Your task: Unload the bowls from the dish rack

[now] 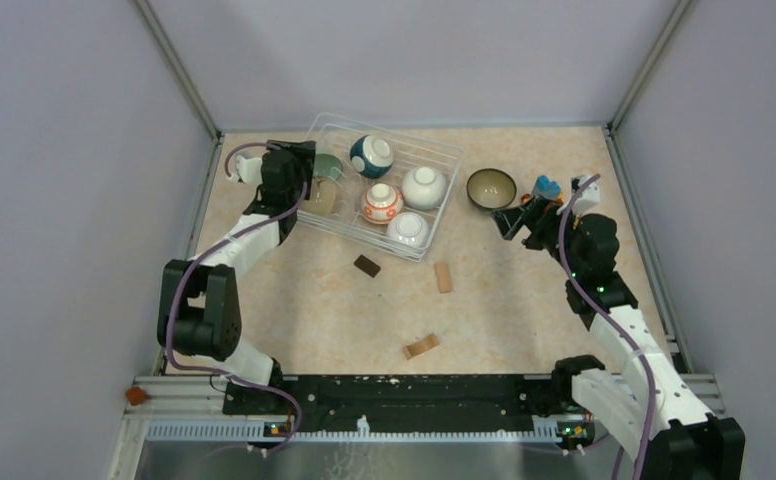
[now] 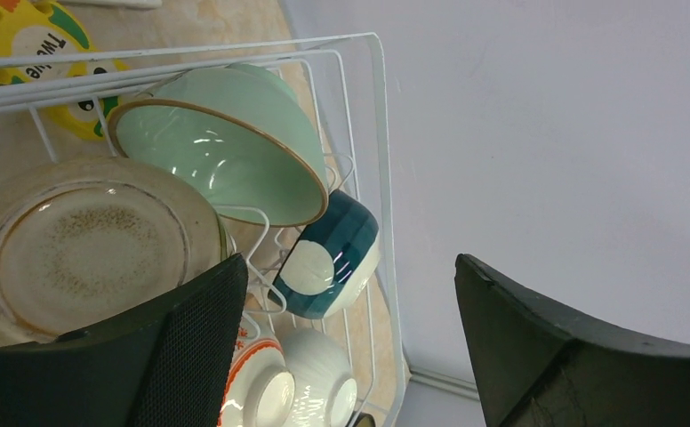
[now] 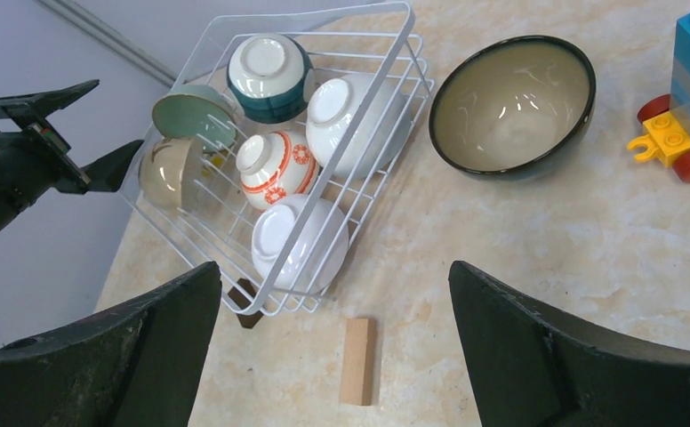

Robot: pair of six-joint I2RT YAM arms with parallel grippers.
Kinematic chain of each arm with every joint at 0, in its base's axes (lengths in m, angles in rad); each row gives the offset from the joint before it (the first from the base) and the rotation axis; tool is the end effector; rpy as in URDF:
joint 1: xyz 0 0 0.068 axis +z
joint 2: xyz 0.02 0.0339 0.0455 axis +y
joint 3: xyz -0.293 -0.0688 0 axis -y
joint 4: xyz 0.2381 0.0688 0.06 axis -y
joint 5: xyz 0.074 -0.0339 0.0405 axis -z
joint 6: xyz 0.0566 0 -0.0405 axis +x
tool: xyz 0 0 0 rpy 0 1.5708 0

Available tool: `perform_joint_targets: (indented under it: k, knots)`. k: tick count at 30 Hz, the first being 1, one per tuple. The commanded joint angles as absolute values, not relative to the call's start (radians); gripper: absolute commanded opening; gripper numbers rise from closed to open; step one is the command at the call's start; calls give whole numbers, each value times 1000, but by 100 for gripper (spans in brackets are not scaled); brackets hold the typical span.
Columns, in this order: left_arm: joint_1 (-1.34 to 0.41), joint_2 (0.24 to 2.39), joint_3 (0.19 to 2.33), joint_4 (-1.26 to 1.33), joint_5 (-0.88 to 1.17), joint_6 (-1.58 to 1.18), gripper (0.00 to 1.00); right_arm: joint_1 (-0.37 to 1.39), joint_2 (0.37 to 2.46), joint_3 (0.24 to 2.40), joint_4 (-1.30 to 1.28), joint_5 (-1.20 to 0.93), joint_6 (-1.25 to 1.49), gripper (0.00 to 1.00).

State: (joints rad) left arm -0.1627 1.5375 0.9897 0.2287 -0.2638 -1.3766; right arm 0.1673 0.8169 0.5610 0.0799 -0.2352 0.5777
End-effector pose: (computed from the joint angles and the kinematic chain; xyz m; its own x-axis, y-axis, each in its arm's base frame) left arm 0.3644 -0.0449 0.2932 0.0265 -0.9643 -0.2635 -0.3207 0.2414 -0.9159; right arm 0.1872 0.0450 0.3023 -0.3566 0.4784 -0.8025 -0.2309 0.7872 0.5718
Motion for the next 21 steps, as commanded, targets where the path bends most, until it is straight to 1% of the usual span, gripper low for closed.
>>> perform_joint_targets:
  k: [1, 8, 16, 21]
  knots:
    - [-161, 1587, 1073, 277, -271, -1435, 89, 164, 781, 566, 96, -215, 553, 97]
    - [-160, 1655, 1133, 243, -265, -1497, 81, 164, 779, 571, 83, -191, 548, 97]
    - [-160, 1707, 1217, 110, -280, -1540, 78, 164, 781, 574, 77, -179, 545, 97]
    - [-160, 1743, 1234, 86, -284, -1587, 72, 163, 784, 574, 77, -174, 544, 97]
